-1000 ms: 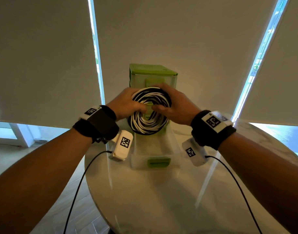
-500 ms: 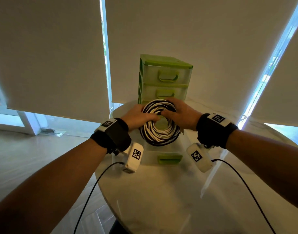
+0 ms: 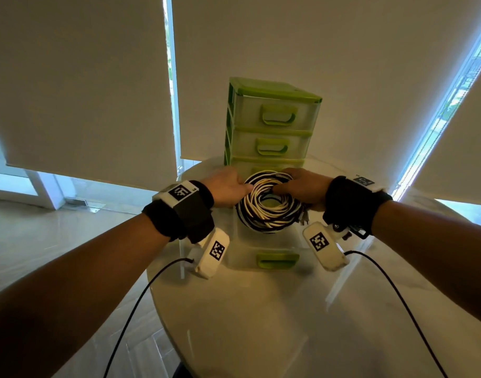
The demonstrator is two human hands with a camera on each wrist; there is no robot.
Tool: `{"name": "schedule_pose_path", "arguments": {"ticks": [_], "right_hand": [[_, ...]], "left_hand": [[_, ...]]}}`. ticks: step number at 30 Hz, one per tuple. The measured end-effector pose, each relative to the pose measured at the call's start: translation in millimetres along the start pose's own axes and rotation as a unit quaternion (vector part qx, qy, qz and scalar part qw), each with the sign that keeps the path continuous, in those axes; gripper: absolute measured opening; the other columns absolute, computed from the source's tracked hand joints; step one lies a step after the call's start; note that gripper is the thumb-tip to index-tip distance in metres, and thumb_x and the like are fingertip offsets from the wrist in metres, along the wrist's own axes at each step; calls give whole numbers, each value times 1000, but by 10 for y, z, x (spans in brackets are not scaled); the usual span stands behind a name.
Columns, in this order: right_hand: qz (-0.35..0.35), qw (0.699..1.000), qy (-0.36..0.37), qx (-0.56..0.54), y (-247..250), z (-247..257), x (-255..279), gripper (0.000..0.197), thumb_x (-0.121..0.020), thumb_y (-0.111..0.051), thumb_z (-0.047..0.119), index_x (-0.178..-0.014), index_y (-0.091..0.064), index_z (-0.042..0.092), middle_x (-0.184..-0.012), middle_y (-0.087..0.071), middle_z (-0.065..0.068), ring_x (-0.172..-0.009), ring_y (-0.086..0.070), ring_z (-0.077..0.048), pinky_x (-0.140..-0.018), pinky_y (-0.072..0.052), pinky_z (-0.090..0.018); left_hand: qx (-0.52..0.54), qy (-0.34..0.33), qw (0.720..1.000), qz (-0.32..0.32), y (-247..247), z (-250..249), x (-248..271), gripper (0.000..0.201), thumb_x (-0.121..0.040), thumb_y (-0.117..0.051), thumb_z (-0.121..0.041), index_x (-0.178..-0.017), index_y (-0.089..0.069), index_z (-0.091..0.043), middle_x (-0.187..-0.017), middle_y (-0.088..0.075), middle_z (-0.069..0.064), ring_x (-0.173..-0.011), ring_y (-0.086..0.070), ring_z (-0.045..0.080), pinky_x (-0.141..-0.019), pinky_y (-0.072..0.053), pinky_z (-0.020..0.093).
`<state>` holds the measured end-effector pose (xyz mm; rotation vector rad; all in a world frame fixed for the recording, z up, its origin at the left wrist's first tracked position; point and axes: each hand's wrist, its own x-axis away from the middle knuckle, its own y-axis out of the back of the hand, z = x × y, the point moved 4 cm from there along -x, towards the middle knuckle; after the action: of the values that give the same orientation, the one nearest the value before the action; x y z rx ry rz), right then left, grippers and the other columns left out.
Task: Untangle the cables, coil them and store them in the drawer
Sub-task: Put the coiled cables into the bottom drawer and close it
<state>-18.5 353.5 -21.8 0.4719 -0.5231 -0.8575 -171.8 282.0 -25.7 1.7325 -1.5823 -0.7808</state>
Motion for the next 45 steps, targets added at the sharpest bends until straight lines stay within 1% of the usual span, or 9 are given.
{"name": "schedule_pose_path", "arguments": {"ticks": [6, 12, 19, 22, 25, 30, 34, 36, 45], "right_hand": [[3, 997, -51, 58, -63, -45, -57, 32, -94, -56, 20, -119, -56, 0, -97, -67, -22, -76, -64, -32, -78, -54, -47], [-6, 986, -96, 140, -115, -33, -99, 39, -97, -52, 27, -115, -59, -7, -113, -65, -25, -87, -59, -30, -90, -51, -45], [14, 960, -108, 256, -223, 28, -40, 29, -100, -41, 16, -72, -47, 17, -74, -47, 0, -60, -46, -7, -49, -39, -15], [31, 940, -97, 326, -256, 104, 6, 29, -104, -31, 14, -96, -58, 7, -100, -55, -11, -73, -53, -7, -60, -40, -8], [0, 926, -75, 371, -204, 132, 86, 41, -103, -32, 19, -135, -43, -4, -141, -43, -21, -124, -45, -32, -99, -34, -29], [-4, 928, -57, 367, -134, 61, 42, 66, -98, -29, 43, -151, -14, 6, -143, -37, -15, -118, -48, -30, -95, -40, -35], [-21, 935, 3, 354, 24, 17, 162, 34, -103, -30, 25, -106, -57, 6, -109, -58, -10, -96, -53, -27, -86, -43, -34], [-55, 933, 2, 356, 115, -35, 204, 34, -100, -35, 20, -71, -53, 12, -77, -55, -5, -77, -50, -25, -68, -41, -31], [-106, 909, 6, 402, 47, -72, 101, 39, -97, -42, 17, -58, -39, 13, -71, -47, -8, -73, -45, -25, -61, -35, -27]], "left_hand": [[-62, -7, 994, -89, -23, -7, -4, 49, -92, -59, -38, -53, -45, -13, -51, -40, 1, -52, -42, 15, -59, -35, 27], [-130, -22, 991, -35, -65, -45, 30, 48, -82, -65, -55, -91, -69, -9, -81, -67, 5, -79, -64, 20, -70, -52, 33], [-270, -91, 956, 61, -203, -208, 135, 51, -79, -62, -64, -89, -63, -14, -79, -63, 2, -73, -59, 16, -63, -47, 28], [-313, -90, 942, 77, -293, -237, 105, 53, -79, -60, -65, -83, -63, -13, -77, -60, 3, -75, -57, 18, -66, -44, 30], [-372, -84, 921, 83, -334, -282, 62, 56, -80, -55, -70, -77, -61, -14, -72, -53, 1, -81, -54, 20, -72, -41, 31], [-440, -58, 892, 81, -304, -321, 47, 65, -77, -50, -77, -101, -63, -17, -89, -49, 1, -92, -43, 20, -79, -40, 33], [-418, -66, 903, 73, -302, -263, 15, 71, -74, -51, -79, -114, -59, -21, -104, -59, 2, -98, -48, 20, -86, -44, 35], [-408, -66, 907, 80, -305, -259, -13, 72, -72, -52, -81, -117, -58, -24, -101, -58, 0, -97, -49, 21, -85, -45, 36], [-264, -108, 952, 113, -415, -332, 31, 57, -93, -39, -58, -143, -37, -32, -142, -44, 6, -130, -41, 30, -107, -36, 46]]}}
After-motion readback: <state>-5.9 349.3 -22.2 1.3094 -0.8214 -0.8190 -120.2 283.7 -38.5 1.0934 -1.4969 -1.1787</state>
